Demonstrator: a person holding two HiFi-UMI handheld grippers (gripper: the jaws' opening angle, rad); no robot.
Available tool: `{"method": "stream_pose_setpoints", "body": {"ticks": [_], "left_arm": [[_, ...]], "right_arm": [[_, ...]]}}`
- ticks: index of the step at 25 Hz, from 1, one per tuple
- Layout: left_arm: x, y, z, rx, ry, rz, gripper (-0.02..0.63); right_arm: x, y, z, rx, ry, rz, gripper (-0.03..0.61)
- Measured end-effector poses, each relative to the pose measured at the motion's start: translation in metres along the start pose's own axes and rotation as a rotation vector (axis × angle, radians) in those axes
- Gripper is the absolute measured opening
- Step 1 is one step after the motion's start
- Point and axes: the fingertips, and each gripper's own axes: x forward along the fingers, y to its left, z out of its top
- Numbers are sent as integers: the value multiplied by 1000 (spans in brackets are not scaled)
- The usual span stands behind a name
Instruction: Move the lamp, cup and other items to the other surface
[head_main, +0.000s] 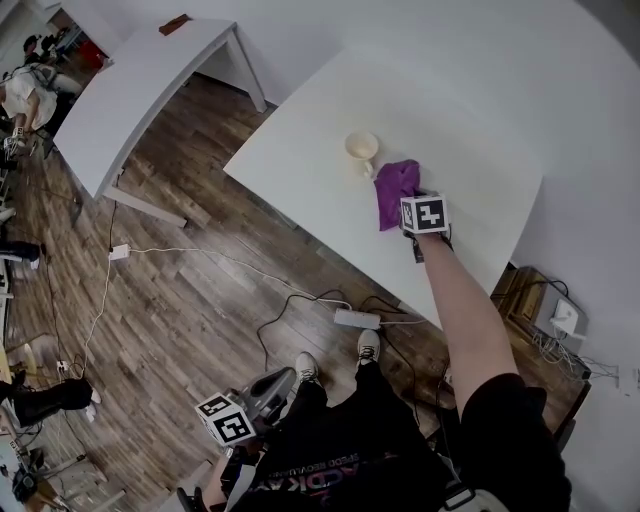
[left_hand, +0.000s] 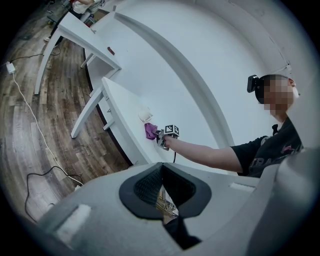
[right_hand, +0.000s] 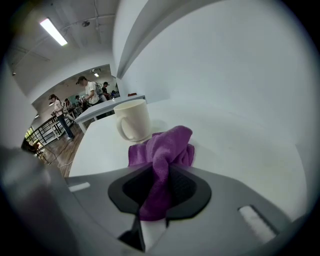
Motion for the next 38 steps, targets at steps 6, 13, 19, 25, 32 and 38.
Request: {"method": "stream_pose_setpoints", "body": {"ticks": [6,13,19,25,32,38], "left_arm": [[2,-4,3,21,7,-28,-2],[13,-15,5,59,27,-95,-2],[5,-15,17,83,18,-146,-2],[-9,-15,25,105,30,-213,-2],[-12,-27,28,133,80,-328,-2],[-16,-36,25,184,164,-412,-2]], "right_arm": [[-22,1,4,9,-51,-2,77],[-57,-1,10,13,-116,-1,74],[-96,11,16,13,-198,0,74],[-152,40,26,26,-300,4,74],[-239,79,21,38,-424,24,74],[-302,112,1,83,-520,10,73]]}}
